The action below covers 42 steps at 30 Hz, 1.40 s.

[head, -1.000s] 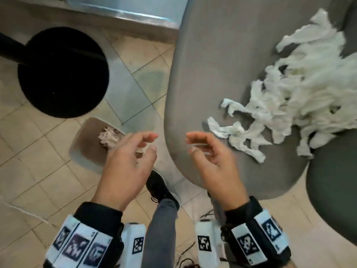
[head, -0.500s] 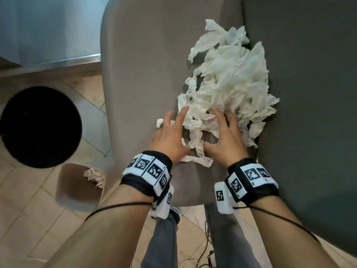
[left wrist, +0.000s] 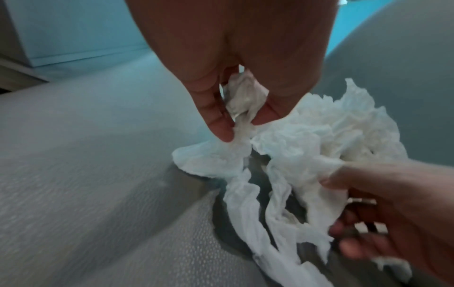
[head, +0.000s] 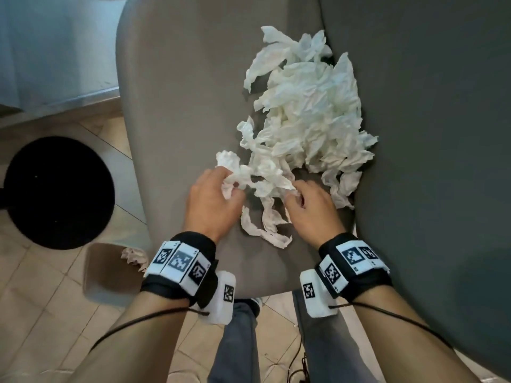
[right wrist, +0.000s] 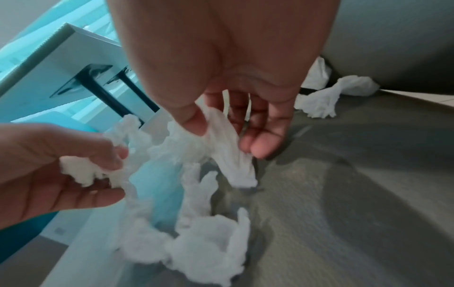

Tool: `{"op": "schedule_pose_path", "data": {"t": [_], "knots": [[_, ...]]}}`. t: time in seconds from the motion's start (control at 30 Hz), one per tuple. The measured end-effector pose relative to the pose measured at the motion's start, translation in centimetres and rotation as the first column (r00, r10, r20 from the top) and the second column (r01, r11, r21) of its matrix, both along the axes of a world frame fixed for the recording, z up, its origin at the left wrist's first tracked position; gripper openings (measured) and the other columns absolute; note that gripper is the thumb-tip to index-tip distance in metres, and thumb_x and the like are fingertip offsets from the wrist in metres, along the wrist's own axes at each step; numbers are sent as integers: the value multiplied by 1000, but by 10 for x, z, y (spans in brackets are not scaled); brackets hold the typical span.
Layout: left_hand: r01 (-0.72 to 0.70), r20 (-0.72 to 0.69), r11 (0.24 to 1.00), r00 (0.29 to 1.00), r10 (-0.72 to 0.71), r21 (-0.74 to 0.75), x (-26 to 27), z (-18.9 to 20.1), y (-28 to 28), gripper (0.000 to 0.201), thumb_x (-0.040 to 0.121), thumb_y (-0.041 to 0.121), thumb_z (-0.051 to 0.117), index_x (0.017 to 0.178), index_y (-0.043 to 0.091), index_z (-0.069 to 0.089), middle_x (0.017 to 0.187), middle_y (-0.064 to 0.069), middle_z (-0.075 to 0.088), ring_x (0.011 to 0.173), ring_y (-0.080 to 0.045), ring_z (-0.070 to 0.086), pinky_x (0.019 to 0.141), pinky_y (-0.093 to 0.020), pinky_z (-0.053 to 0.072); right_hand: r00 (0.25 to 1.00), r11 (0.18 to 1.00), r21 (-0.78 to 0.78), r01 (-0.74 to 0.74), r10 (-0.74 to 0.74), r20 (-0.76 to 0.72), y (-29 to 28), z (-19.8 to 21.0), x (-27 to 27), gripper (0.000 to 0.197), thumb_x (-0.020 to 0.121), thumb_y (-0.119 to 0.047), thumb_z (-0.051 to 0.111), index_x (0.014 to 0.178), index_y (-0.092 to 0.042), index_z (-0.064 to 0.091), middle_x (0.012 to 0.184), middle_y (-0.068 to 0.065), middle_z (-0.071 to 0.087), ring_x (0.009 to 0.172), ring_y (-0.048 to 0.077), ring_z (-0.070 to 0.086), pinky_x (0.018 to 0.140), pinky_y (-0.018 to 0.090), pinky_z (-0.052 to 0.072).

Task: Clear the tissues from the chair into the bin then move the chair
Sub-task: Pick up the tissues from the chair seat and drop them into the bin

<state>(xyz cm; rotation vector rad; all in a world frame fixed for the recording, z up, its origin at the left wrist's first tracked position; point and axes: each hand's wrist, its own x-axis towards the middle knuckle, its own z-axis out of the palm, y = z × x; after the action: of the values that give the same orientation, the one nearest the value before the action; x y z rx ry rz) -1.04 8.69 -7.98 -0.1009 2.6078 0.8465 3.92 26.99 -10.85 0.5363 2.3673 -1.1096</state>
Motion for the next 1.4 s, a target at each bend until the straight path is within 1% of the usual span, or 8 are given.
{"op": "schedule_pose_path", "data": {"t": [0.17,0.47,0.73,0.83,1.03,1.13,1.23,1.4], "knots": [[-98,-106,995,989,101,31,15,19,-8,14,82,8,60,79,18,51,79,10,42,71,-2,41,65,-3,32,962,966,89,-244,229,151,-12,11,-1,74,76,-57,66,141,-43,32,127,-1,42,117,24,48,88,42,46],[231,202,965,958,-203,-123,72,-16,9,50,86,44,65,129,23,48,122,4,42,104,-18,51,83,-34,49,996,990,107,-89,92,-19,-14,-5,-8,29,85,-17,56,113,-15,62,102,12,66,94,34,61,79,41,52],[128,145,989,983,-117,-75,45,-15,-2,22,87,35,60,78,18,48,88,4,44,75,-22,46,66,-32,34,959,967,73,245,-230,-168,7,5,-7,32,72,9,47,84,-20,55,90,1,58,85,23,51,70,24,33],[6,89,1000,996,-5,-6,28,-3,-12,21,85,26,60,72,19,46,83,3,47,73,-22,47,65,-29,30,934,941,28,336,-329,-136,12,9,-13,34,74,6,45,88,-18,64,91,4,66,87,24,56,70,23,36],[17,103,998,994,-24,63,-11,18,-1,39,85,6,49,115,29,42,91,-1,60,73,-21,54,66,-33,40,908,910,-36,413,-414,-67,18,29,-21,26,86,-24,47,61,-18,43,60,-9,42,61,15,39,56,29,33],[168,113,986,979,-167,2,-31,10,16,65,86,6,48,140,36,32,121,-5,57,101,-27,56,87,-41,47,926,926,2,378,-378,-12,15,24,-23,27,84,-37,61,74,-16,48,71,-9,54,73,18,52,66,29,42],[265,186,962,951,-249,-70,-45,-10,30,70,91,18,52,149,41,19,127,-7,50,107,-30,55,85,-40,43,956,956,26,294,-294,-2,7,9,-27,26,79,-44,66,89,-22,56,91,-2,65,89,24,61,72,33,47],[299,176,930,948,-264,-214,-48,-27,33,34,95,31,53,125,15,56,121,-10,55,110,-34,56,82,-39,40,990,984,106,141,-140,-9,-8,-9,-34,48,88,-34,63,134,-26,54,125,10,66,115,33,57,90,33,43]]}}
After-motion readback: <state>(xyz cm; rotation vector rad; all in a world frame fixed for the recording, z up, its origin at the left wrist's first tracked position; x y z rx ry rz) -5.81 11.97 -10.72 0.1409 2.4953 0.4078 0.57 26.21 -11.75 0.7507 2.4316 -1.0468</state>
